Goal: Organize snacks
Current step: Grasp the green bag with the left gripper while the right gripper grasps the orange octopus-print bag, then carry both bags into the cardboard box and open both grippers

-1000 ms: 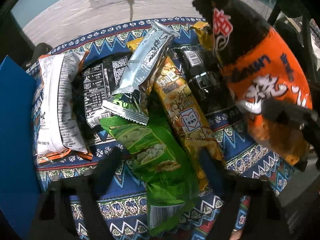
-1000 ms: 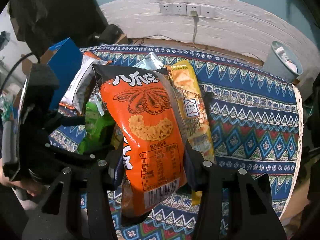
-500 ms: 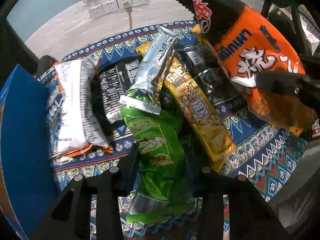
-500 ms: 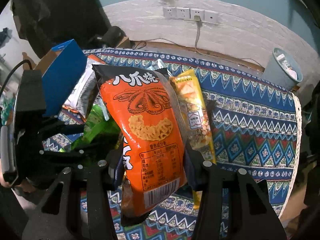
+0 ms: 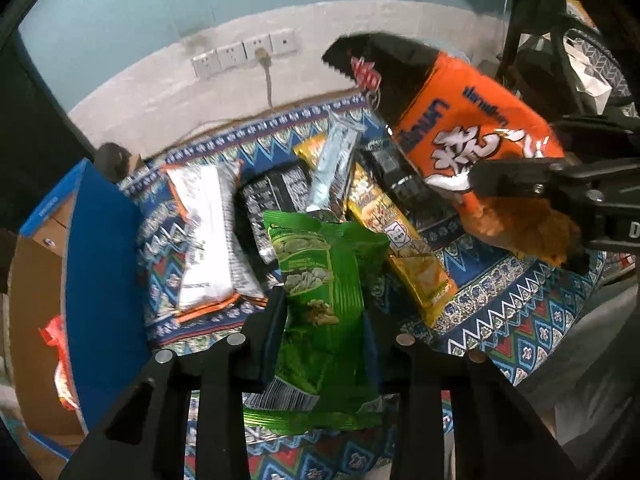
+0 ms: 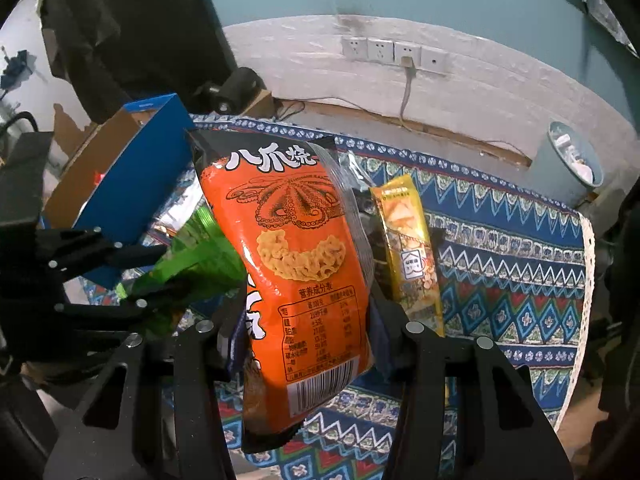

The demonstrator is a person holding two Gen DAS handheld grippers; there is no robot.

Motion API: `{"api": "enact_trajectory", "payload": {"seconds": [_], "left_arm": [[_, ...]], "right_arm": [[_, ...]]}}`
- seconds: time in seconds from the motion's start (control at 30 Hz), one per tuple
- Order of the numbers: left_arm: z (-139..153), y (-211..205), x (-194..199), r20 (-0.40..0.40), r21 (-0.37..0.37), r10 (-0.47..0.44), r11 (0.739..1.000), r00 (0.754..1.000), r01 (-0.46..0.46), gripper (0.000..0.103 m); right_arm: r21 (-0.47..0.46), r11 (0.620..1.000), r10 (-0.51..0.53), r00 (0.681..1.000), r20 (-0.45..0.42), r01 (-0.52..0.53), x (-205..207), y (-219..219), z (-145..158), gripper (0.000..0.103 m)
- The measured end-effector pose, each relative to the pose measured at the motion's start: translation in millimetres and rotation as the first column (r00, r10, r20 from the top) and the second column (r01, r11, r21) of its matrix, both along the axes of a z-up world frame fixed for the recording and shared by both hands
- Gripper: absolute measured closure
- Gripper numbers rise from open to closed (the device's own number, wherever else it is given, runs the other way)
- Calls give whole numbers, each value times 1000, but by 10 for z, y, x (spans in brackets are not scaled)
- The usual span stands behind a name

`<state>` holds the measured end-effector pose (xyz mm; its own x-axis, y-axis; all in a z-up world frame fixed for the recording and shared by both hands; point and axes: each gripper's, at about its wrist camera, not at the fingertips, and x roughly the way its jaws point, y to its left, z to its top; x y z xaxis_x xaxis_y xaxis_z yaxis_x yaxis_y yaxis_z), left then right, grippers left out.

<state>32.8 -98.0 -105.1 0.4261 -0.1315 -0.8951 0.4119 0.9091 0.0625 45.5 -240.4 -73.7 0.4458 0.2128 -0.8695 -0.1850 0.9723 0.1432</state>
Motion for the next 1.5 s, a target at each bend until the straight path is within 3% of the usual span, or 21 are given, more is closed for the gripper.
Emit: {"api": "enact_trajectory", "payload": {"seconds": [0.63, 1.5], "left_arm": [[466, 438, 69, 182, 8, 63, 998, 981, -66, 69], [655, 1407, 146, 236, -56, 264, 964, 935, -259, 69]], "right_arm": [[-11, 1000, 11, 998, 61, -10, 107, 262, 317, 54], [-15, 987, 163, 984, 75, -162, 505, 1260, 502, 54]]}}
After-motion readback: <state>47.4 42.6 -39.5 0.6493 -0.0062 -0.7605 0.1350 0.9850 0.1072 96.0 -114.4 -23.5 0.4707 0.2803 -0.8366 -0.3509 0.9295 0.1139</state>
